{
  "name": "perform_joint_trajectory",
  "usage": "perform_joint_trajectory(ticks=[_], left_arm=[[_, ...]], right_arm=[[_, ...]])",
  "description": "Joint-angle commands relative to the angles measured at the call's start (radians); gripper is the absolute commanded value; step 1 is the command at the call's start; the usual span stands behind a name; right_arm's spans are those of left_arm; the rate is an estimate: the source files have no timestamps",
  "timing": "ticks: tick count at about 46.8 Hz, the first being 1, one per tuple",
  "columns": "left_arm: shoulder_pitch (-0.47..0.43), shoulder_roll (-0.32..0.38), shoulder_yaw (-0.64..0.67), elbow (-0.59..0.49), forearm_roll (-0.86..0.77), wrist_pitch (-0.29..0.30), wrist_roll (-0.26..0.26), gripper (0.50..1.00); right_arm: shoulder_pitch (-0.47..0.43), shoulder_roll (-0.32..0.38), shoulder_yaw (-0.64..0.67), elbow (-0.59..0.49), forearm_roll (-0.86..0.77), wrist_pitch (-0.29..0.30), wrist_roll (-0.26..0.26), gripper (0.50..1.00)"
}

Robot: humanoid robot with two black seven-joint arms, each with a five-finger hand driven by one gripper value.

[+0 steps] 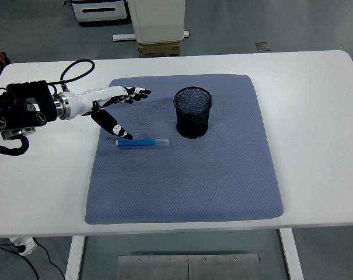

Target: Left hand places marker in pen holder

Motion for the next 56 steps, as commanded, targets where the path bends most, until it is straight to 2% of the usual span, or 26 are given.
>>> perform_joint_trajectory(ticks=[1, 14, 36, 40, 50, 52, 56], left_arm=[[0.004, -0.017, 0.002, 0.004, 0.051, 0.009, -0.001, 1.000], [0.015, -0.075, 0.002, 0.019, 0.060, 0.024, 0.003, 1.000], [0.025, -0.109, 0.038, 0.045, 0.066, 0.056, 0.003, 1.000], [0.027, -0.124, 0.047, 0.045, 0.069, 0.081, 0.003, 1.000], [0.027, -0.132, 0.070, 0.045, 0.094, 0.113, 0.003, 0.886], [0.028, -0.134, 0.070, 0.045, 0.094, 0.115, 0.003, 0.880], [0.033, -0.140, 0.071, 0.045, 0.094, 0.121, 0.003, 0.810]], right_arm=[[0.000, 0.000, 0.000, 0.000, 0.000, 0.000, 0.000, 1.000], [0.000, 0.000, 0.000, 0.000, 0.000, 0.000, 0.001, 1.000], [0.000, 0.000, 0.000, 0.000, -0.001, 0.000, 0.000, 1.000], [0.000, 0.000, 0.000, 0.000, 0.000, 0.000, 0.001, 1.000], [0.000, 0.000, 0.000, 0.000, 0.000, 0.000, 0.000, 1.000], [0.000, 0.000, 0.000, 0.000, 0.000, 0.000, 0.000, 1.000], [0.000, 0.000, 0.000, 0.000, 0.000, 0.000, 0.000, 1.000]])
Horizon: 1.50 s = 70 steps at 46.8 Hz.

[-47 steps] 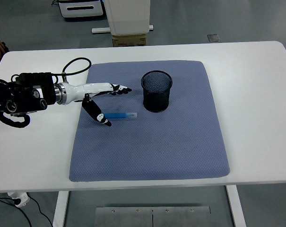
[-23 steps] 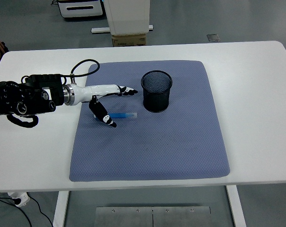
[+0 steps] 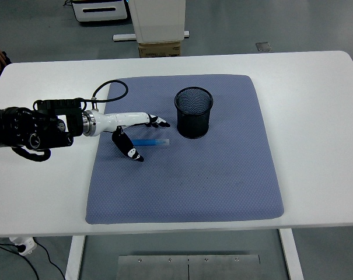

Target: Left hand places marker in pen holder

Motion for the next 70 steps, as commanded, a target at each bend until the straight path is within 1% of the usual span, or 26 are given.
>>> perform_joint_trajectory(ticks=[1, 3, 4, 13, 17, 21, 24, 26, 30, 37, 40, 48, 63, 67, 70], left_arm=[[0.006, -0.006, 0.001, 0.000, 0.000, 0.004, 0.000, 0.792], [0.011, -0.008, 0.001, 0.003, 0.000, 0.012, 0.000, 0.763], [0.011, -0.009, 0.001, 0.005, 0.002, 0.016, 0.000, 0.760], [0.014, -0.013, 0.014, 0.005, 0.002, 0.032, 0.000, 0.760], [0.014, -0.014, 0.016, 0.006, 0.002, 0.056, 0.000, 0.757], [0.014, -0.014, 0.017, 0.006, 0.002, 0.067, 0.000, 0.716], [0.014, -0.014, 0.017, 0.006, 0.002, 0.067, 0.000, 0.698], [0.014, -0.014, 0.017, 0.006, 0.002, 0.069, 0.000, 0.666], [0.014, -0.016, 0.017, 0.006, 0.002, 0.070, 0.000, 0.625], [0.020, -0.025, 0.017, 0.008, 0.002, 0.073, -0.002, 0.593], [0.021, -0.026, 0.017, 0.008, 0.011, 0.088, -0.002, 0.575], [0.027, -0.026, 0.017, 0.008, 0.023, 0.108, -0.003, 0.575], [0.027, -0.026, 0.017, 0.008, 0.023, 0.110, -0.012, 0.575], [0.027, -0.026, 0.019, 0.008, 0.026, 0.112, -0.014, 0.596], [0.027, -0.026, 0.019, 0.008, 0.040, 0.116, -0.014, 0.599]], right_arm=[[0.000, 0.000, 0.000, 0.000, 0.001, 0.000, 0.001, 1.000], [0.000, 0.000, 0.000, 0.000, 0.001, 0.000, -0.001, 1.000], [0.000, 0.000, 0.000, 0.000, 0.001, 0.000, -0.001, 1.000], [0.000, 0.000, 0.000, 0.000, -0.001, 0.000, 0.001, 1.000], [0.000, 0.000, 0.000, 0.000, 0.001, 0.000, 0.001, 1.000], [0.000, 0.000, 0.000, 0.000, 0.001, 0.000, -0.001, 1.000], [0.000, 0.000, 0.000, 0.000, 0.001, 0.000, 0.001, 1.000], [0.000, 0.000, 0.000, 0.000, 0.001, 0.000, 0.001, 1.000], [0.000, 0.000, 0.000, 0.000, 0.001, 0.000, 0.001, 1.000], [0.000, 0.000, 0.000, 0.000, -0.001, 0.000, 0.001, 1.000], [0.000, 0.000, 0.000, 0.000, -0.001, 0.000, -0.001, 1.000], [0.000, 0.000, 0.000, 0.000, 0.001, 0.000, -0.001, 1.000], [0.000, 0.000, 0.000, 0.000, 0.001, 0.000, 0.001, 1.000], [0.000, 0.000, 0.000, 0.000, 0.001, 0.000, 0.001, 1.000], [0.000, 0.000, 0.000, 0.000, 0.001, 0.000, -0.001, 1.000]])
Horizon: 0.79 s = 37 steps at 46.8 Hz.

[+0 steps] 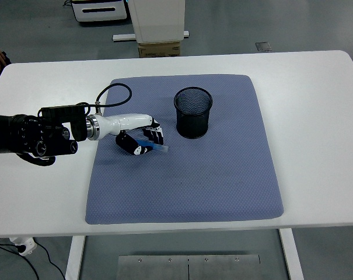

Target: Left hand places marker in pen holder

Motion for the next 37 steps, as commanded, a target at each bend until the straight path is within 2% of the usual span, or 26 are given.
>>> perform_joint_trajectory(ticks=[1, 14, 20, 28, 34, 37], left_arm=[[-0.001, 0.000, 0.000, 0.000, 0.015, 0.003, 0.000, 0.601], [-0.001, 0.000, -0.001, 0.000, 0.029, 0.014, 0.000, 0.637], [-0.001, 0.000, 0.000, 0.000, 0.030, 0.021, 0.000, 0.637], [0.001, 0.000, 0.000, 0.000, 0.050, 0.025, 0.000, 0.599], [0.007, 0.000, 0.000, 0.000, 0.064, 0.025, 0.000, 0.505], [0.007, 0.000, 0.002, 0.000, 0.064, 0.025, 0.000, 0.500]], right_arm=[[0.000, 0.000, 0.000, 0.000, -0.001, 0.000, 0.001, 1.000], [0.000, 0.000, 0.000, 0.000, -0.001, 0.000, 0.001, 1.000], [0.000, 0.000, 0.000, 0.000, 0.001, 0.000, 0.001, 1.000], [0.000, 0.000, 0.000, 0.000, 0.001, 0.000, 0.000, 1.000], [0.000, 0.000, 0.000, 0.000, -0.001, 0.000, 0.001, 1.000], [0.000, 0.000, 0.000, 0.000, 0.001, 0.000, 0.000, 1.000]])
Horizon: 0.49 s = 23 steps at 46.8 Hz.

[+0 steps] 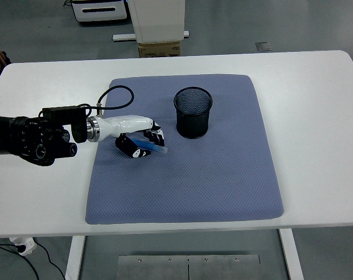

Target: Left hand places marker in pen holder

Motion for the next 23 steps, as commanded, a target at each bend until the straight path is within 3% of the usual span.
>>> perform_joint_trajectory(ticks=[1, 23], left_arm=[[0.001, 0.000, 0.002, 0.000, -0.001, 0.000, 0.000, 0.500], [-0.002, 0.002, 0.000, 0.015, -0.016, -0.002, -0.001, 0.500]], right_arm=[[0.000, 0.000, 0.000, 0.000, 0.000, 0.000, -0.001, 1.000], [0.000, 0.000, 0.000, 0.000, 0.000, 0.000, 0.001, 1.000]])
